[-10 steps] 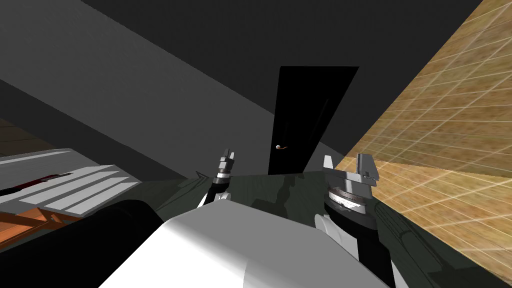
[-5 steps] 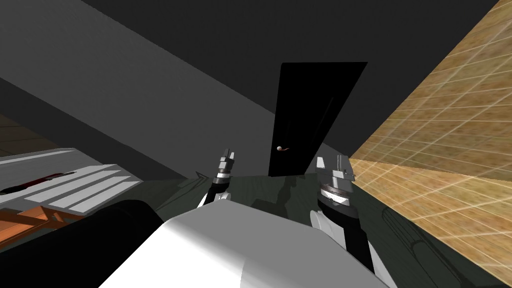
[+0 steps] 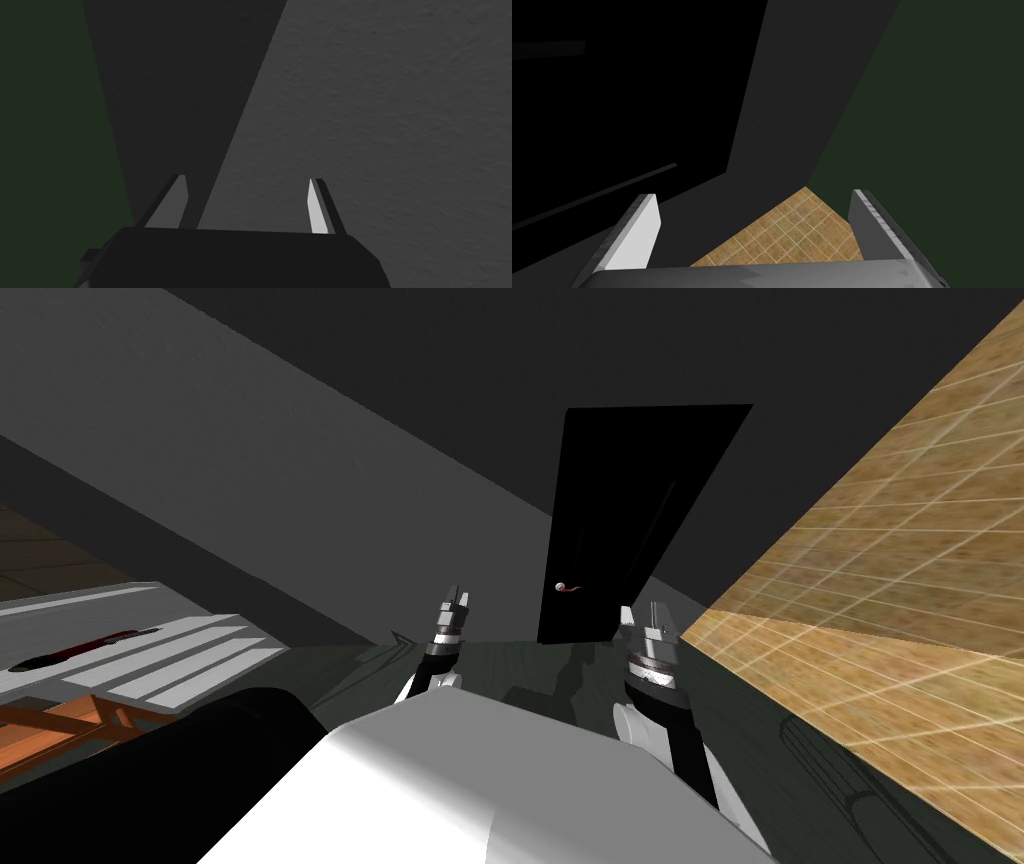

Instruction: Pull the door open

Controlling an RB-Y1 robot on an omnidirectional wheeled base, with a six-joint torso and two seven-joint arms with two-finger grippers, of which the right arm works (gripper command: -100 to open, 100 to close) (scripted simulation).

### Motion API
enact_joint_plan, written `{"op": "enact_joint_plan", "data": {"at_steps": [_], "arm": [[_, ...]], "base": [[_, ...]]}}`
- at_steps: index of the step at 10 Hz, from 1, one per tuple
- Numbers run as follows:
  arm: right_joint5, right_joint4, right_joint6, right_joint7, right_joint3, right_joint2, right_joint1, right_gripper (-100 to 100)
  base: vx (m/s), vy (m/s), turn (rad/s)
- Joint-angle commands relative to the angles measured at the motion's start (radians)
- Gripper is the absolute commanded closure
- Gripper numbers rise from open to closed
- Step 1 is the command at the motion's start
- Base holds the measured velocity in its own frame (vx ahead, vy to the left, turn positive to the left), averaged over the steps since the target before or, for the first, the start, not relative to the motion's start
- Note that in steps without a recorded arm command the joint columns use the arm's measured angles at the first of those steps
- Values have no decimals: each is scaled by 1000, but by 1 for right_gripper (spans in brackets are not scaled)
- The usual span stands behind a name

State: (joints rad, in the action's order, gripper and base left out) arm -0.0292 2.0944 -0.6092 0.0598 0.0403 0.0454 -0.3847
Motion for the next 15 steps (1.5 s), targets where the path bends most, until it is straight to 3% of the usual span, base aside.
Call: {"op": "enact_joint_plan", "data": {"at_steps": [1, 3, 4, 6, 7, 10, 11, 12, 13, 14, 15], "arm": [[1, -29, -6, 0, -4, 1, 8, -100], [0, -98, -12, 4, -9, 15, 49, -100], [0, -122, -12, 4, -9, 15, 49, -100], [-2, -196, -19, 9, -14, 30, 93, -100], [-2, -221, -19, 9, -14, 30, 93, -100], [-5, -314, -27, 14, -19, 46, 140, -100], [-5, -327, -27, 14, -19, 46, 140, -100], [-6, -361, -31, 16, -22, 54, 165, -100], [-6, -382, -31, 16, -22, 54, 165, -100], [-7, -413, -35, 19, -24, 63, 190, -100], [-7, -437, -35, 19, -24, 63, 190, -100]], "base": [[42, -25, 18], [61, -28, 49], [68, -25, 24], [65, -31, 55], [59, -29, 27], [48, -27, 37], [41, -23, 25], [51, -26, 40], [40, -24, 33], [51, -24, 45], [45, -31, 32]]}}
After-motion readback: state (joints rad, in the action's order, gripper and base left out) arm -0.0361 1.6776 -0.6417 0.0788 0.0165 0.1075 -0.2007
